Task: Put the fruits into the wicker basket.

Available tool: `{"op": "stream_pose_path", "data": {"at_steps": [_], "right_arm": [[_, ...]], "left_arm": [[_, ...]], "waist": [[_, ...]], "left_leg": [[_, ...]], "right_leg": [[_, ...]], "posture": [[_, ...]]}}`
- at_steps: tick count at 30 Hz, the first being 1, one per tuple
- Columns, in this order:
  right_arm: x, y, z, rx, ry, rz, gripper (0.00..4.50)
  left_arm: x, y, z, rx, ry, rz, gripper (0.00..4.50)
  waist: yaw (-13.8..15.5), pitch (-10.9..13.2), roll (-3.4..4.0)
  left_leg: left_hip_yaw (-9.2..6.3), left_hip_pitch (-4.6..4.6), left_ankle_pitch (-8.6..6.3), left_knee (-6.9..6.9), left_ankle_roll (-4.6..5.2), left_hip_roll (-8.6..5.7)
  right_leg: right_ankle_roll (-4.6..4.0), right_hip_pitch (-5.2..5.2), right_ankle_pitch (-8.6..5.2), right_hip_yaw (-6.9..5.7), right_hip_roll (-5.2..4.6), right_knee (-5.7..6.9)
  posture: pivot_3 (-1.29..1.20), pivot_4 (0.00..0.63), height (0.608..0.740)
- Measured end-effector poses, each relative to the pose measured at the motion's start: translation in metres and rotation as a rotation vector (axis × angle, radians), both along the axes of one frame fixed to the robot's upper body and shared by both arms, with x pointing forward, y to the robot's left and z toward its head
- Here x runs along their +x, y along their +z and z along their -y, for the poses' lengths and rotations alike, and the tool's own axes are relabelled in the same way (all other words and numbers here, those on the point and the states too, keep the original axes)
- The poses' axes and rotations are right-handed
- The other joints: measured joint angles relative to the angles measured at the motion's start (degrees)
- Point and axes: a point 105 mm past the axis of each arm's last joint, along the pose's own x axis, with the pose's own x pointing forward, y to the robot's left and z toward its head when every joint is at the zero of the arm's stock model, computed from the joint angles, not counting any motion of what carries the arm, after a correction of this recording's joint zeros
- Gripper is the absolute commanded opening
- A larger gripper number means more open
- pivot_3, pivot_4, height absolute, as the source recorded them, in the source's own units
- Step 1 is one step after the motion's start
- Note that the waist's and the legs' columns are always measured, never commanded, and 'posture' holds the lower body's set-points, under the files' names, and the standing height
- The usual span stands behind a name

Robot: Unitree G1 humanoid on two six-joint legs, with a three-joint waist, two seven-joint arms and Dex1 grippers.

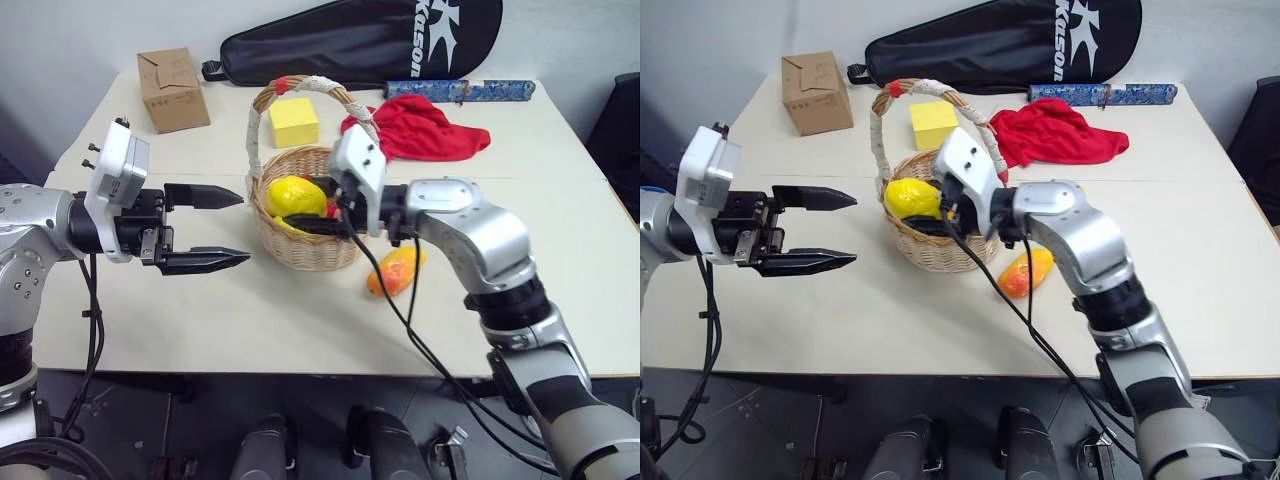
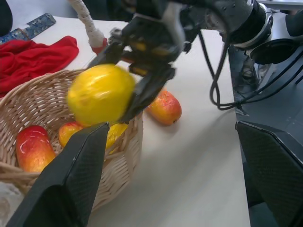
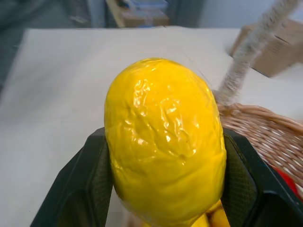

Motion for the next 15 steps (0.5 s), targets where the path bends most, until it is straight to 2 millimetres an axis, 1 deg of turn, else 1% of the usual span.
{"op": "stream_pose_path", "data": {"at_steps": [1,3,5,7,8,10,11,13,14,15], "right_arm": [[0.006,-0.005,0.003,-0.010,-0.031,-0.011,3.78],[0.011,-0.011,0.006,-0.027,-0.057,-0.023,4.35],[0.010,-0.009,0.008,-0.021,-0.054,-0.018,4.44],[0.002,-0.004,0.012,0.000,-0.026,-0.027,4.44],[-0.006,-0.001,0.019,0.026,0.004,-0.050,4.44],[-0.023,0.004,0.040,0.039,0.065,-0.072,4.44],[-0.031,0.006,0.059,0.025,0.075,-0.073,4.44],[-0.044,-0.003,0.096,-0.080,0.073,-0.056,4.44],[-0.047,-0.009,0.110,-0.133,0.070,-0.047,4.44],[-0.051,-0.015,0.118,-0.189,0.079,-0.026,4.44]], "left_arm": [[0.000,0.000,0.000,0.001,0.001,0.003,4.50],[-0.001,0.001,0.001,0.003,0.001,0.008,4.50],[-0.001,0.001,0.002,0.005,0.000,0.013,4.50],[-0.001,0.000,0.002,0.006,-0.001,0.012,4.50],[-0.001,-0.001,0.002,0.006,-0.004,0.012,4.50],[-0.001,-0.004,0.003,0.004,-0.008,0.009,4.50],[-0.001,-0.005,0.002,0.002,-0.008,0.006,4.50],[-0.002,-0.005,0.003,0.001,-0.017,0.011,4.50],[-0.001,-0.005,0.003,0.002,-0.022,0.015,4.50],[-0.001,-0.006,0.004,0.005,-0.027,0.016,4.50]], "waist": [[-0.02,0.00,0.00],[-0.15,0.00,0.00],[-0.30,0.00,0.00],[-0.31,0.00,0.00],[-0.20,0.00,0.00],[0.22,0.00,-0.01],[0.36,0.01,-0.01],[0.63,0.01,-0.01],[0.51,0.00,-0.02],[0.24,0.01,-0.02]], "left_leg": [[0.03,0.00,-0.02,0.00,0.05,-0.02],[0.08,-0.02,-0.04,0.00,0.08,-0.02],[0.12,-0.02,-0.08,-0.01,0.00,0.09],[0.12,-0.02,-0.10,-0.04,-0.07,0.18],[0.10,-0.04,-0.09,-0.06,-0.10,0.21],[0.07,-0.07,-0.10,-0.06,-0.09,0.20],[0.06,-0.05,-0.14,-0.03,-0.02,0.19],[0.12,0.02,-0.25,-0.01,0.13,0.15],[0.18,0.04,-0.30,0.00,0.17,0.15],[0.24,0.06,-0.33,0.00,0.21,0.14]], "right_leg": [[0.04,0.00,0.02,0.07,0.01,-0.04],[0.06,-0.04,0.04,0.17,0.06,-0.05],[0.05,-0.08,0.03,0.23,0.21,-0.07],[0.00,-0.11,0.00,0.24,0.30,-0.07],[-0.01,-0.14,-0.01,0.23,0.32,-0.07],[-0.02,-0.13,-0.01,0.21,0.33,-0.11],[-0.01,-0.05,-0.01,0.19,0.32,-0.19],[0.08,0.06,0.04,0.22,0.31,-0.32],[0.13,0.09,0.07,0.24,0.31,-0.37],[0.17,0.07,0.09,0.25,0.31,-0.37]], "posture": [[0.00,0.150,0.740],[0.00,0.150,0.740],[0.00,0.150,0.740],[0.00,0.150,0.740],[0.00,0.150,0.740],[0.00,0.150,0.740],[0.00,0.150,0.740],[0.00,0.150,0.740],[0.00,0.150,0.740],[0.00,0.150,0.740]]}}
